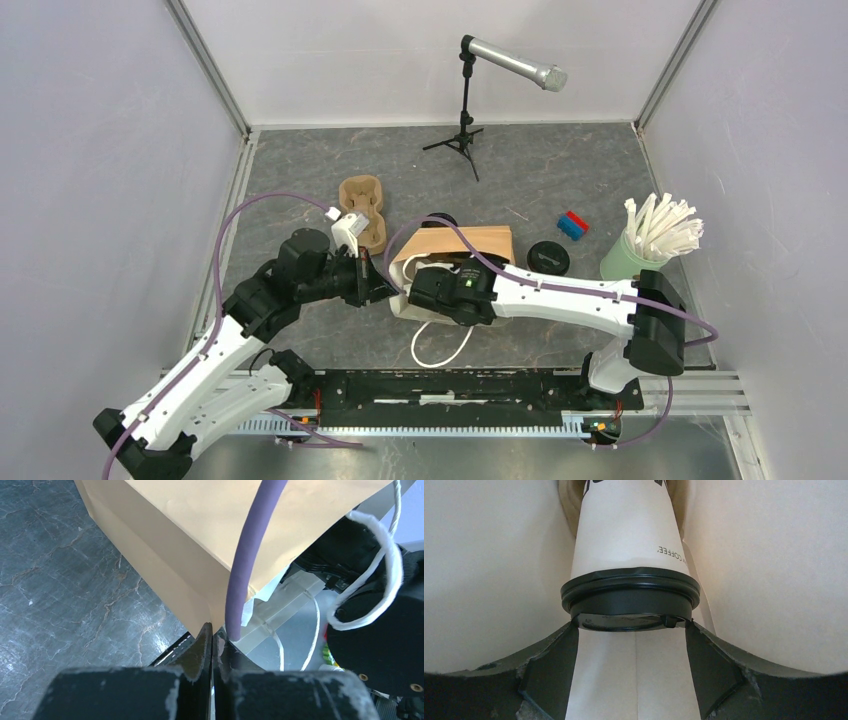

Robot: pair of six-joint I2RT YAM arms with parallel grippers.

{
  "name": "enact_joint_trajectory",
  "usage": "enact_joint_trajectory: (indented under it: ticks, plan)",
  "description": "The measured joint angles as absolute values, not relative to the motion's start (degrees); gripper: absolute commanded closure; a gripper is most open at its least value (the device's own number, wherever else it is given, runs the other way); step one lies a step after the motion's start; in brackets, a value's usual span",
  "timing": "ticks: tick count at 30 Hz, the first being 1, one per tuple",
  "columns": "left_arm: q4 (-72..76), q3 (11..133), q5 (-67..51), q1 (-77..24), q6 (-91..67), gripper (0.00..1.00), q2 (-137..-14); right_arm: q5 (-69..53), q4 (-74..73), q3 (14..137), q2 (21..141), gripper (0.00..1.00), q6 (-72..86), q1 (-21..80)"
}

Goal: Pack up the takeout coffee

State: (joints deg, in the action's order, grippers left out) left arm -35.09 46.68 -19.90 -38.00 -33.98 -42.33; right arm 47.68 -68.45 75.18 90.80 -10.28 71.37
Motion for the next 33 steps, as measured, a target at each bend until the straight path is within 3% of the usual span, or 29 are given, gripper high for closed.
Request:
enact_joint_trajectory:
  ticks: [33]
  plan:
    - [-34.44, 49.3, -25.34, -37.76, -34.04, 0.98, -42.96, 38.96, -68.18, 77.01, 87.48, 0.41, -13.15, 70.48]
